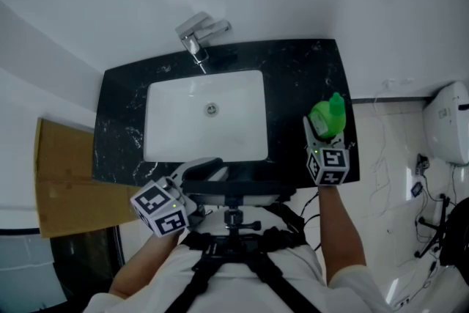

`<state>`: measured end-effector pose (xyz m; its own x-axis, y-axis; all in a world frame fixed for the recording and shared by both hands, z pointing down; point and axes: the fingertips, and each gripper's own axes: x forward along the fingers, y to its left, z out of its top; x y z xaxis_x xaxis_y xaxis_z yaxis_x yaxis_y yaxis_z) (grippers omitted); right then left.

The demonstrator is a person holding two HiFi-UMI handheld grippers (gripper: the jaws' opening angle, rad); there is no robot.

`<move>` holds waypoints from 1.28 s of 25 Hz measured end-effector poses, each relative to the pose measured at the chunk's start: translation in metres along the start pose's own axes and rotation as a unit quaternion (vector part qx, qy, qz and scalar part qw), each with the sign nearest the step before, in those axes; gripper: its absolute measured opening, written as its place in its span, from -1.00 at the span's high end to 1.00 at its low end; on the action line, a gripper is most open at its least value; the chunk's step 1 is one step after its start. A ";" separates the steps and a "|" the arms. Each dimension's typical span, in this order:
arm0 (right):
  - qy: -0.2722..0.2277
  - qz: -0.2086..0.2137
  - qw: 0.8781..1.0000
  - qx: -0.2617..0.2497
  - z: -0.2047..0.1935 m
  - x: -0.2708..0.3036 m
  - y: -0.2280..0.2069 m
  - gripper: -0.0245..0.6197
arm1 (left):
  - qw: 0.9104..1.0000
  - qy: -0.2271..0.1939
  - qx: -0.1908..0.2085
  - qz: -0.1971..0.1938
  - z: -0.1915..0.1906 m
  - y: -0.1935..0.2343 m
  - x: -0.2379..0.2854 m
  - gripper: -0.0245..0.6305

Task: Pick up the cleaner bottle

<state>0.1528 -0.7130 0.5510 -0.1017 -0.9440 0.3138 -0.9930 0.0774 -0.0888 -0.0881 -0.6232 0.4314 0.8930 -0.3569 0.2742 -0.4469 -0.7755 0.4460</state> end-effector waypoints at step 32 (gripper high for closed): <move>0.024 0.005 0.999 -0.036 0.003 -0.001 0.001 0.39 | 1.000 -0.013 -0.002 0.010 0.000 -0.001 -0.007 0.63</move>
<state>0.1518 -0.7131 0.5477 -0.1128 -0.9266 0.3587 -0.9935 0.1111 -0.0254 -0.0943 -0.6201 0.4286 0.8850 -0.3852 0.2616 -0.4647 -0.7659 0.4443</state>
